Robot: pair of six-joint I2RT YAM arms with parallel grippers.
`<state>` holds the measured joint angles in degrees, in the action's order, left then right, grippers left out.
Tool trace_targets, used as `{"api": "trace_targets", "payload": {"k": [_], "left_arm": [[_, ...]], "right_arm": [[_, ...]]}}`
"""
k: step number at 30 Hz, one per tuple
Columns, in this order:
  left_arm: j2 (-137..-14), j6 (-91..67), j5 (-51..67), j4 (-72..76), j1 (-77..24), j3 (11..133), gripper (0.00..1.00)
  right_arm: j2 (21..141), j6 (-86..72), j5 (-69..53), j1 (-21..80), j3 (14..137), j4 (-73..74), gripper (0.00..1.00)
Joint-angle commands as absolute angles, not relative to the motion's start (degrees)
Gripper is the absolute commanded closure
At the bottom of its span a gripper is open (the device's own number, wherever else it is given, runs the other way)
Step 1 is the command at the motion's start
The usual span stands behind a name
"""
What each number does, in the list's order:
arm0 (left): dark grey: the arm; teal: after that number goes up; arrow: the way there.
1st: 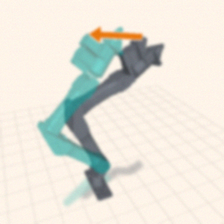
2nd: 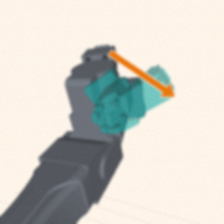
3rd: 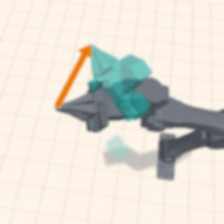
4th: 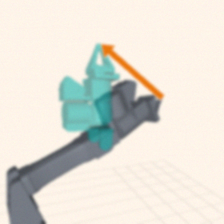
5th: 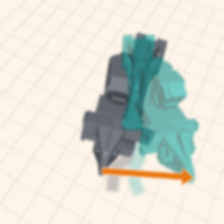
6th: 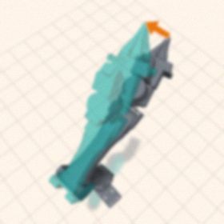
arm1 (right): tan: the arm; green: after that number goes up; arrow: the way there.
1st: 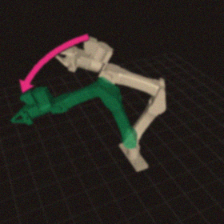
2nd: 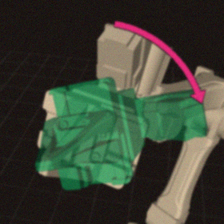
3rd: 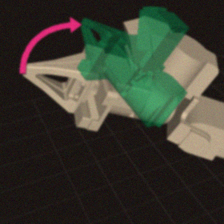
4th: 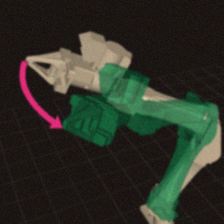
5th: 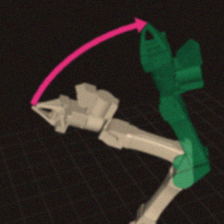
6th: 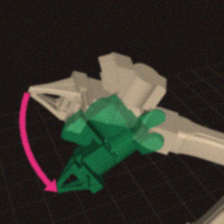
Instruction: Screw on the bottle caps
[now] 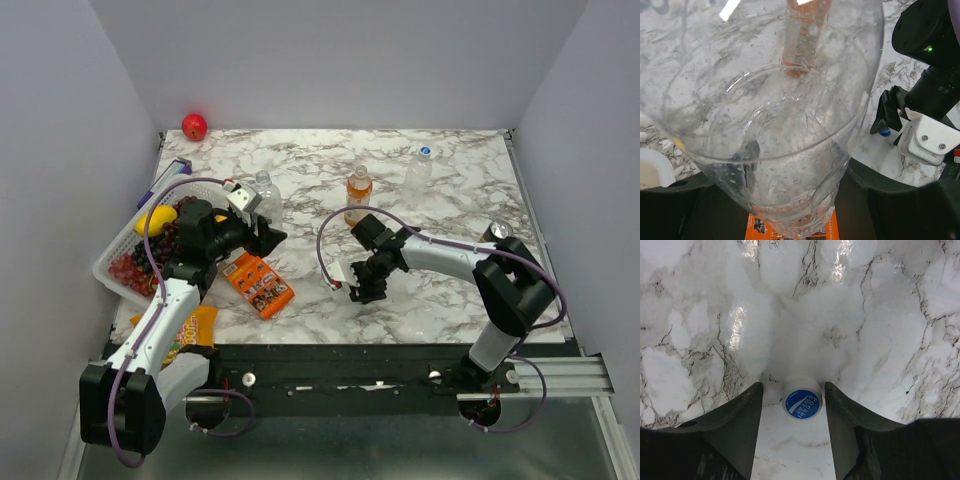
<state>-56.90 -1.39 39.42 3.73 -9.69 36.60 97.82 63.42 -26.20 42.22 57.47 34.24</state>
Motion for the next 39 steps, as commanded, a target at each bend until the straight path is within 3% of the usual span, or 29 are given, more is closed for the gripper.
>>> {"api": "trace_targets", "payload": {"k": [1, 5, 9, 13, 20, 24, 33, 39], "left_arm": [[-57.13, -1.58, 38.76, 4.39, -9.32, 35.86, 1.00], [-58.09, -1.85, 39.46, 5.45, -9.32, 36.30, 1.00], [-59.41, -0.80, 41.12, 6.06, -9.32, 36.39, 1.00], [-60.55, 4.73, 45.87, 3.79, -10.19, 36.39, 1.00], [-61.43, 19.06, 49.22, 1.49, -21.60, 32.62, 1.00], [-64.50, 19.77, 50.54, 9.55, -27.41, 29.54, 1.00], [-71.10, 22.76, 50.45, 15.73, -32.78, 30.23, 1.00], [-70.84, 23.20, 50.54, 14.07, -33.40, 31.38, 1.00]], "right_arm": [[97.38, 64.25, -22.59, 42.45, 56.52, 33.22, 0.41], [97.64, 63.73, -21.71, 42.45, 57.48, 33.14, 0.46], [97.74, 62.23, -18.56, 42.45, 57.57, 30.68, 0.62], [93.19, 60.82, -17.22, 42.36, 57.83, 31.98, 0.72], [82.98, 51.87, -29.43, 41.57, 73.80, 50.34, 0.75], [80.16, 50.80, -32.61, 41.48, 83.48, 58.26, 0.75], [84.81, 54.40, -41.74, 42.10, 104.31, 70.65, 0.74], [86.57, 57.04, -41.31, 44.56, 102.75, 69.09, 0.73]]}}
